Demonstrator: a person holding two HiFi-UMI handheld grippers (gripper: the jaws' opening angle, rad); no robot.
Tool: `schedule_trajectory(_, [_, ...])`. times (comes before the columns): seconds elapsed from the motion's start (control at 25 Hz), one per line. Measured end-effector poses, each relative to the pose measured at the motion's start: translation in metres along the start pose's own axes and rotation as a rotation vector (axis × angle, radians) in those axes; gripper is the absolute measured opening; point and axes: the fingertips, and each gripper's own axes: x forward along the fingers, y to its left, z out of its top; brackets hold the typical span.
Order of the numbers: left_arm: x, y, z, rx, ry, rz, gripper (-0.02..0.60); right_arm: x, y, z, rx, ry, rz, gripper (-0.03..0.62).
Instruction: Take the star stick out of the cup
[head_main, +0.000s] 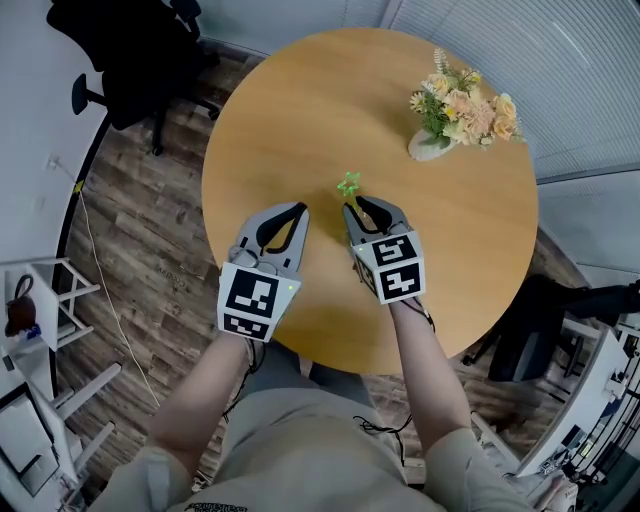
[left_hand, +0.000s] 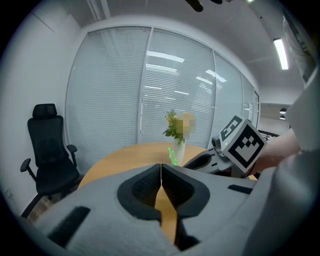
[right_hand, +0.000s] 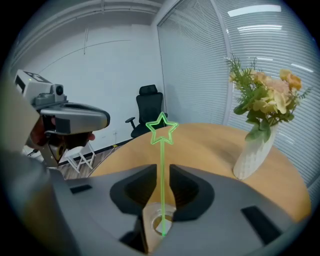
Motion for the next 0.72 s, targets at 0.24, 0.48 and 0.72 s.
schedule_trajectory(0.24, [-0.005, 0.000, -0.002, -0.005, 0.002, 0.001, 0.023, -0.005, 0.001, 0.005, -0.004, -0.023, -0.009, 0.041])
schedule_trajectory(0.48, [-0.014, -0.005, 0.014, 0.013, -0.027, 0.001, 0.023, -0.028, 0.003, 0.026, -0.009, -0.101, -0.025, 0.038])
schedule_trajectory(0.72, [-0.027, -0.011, 0.044, 0.049, -0.080, 0.003, 0.023, -0.075, 0.000, 0.063, -0.016, -0.225, -0.074, 0.038])
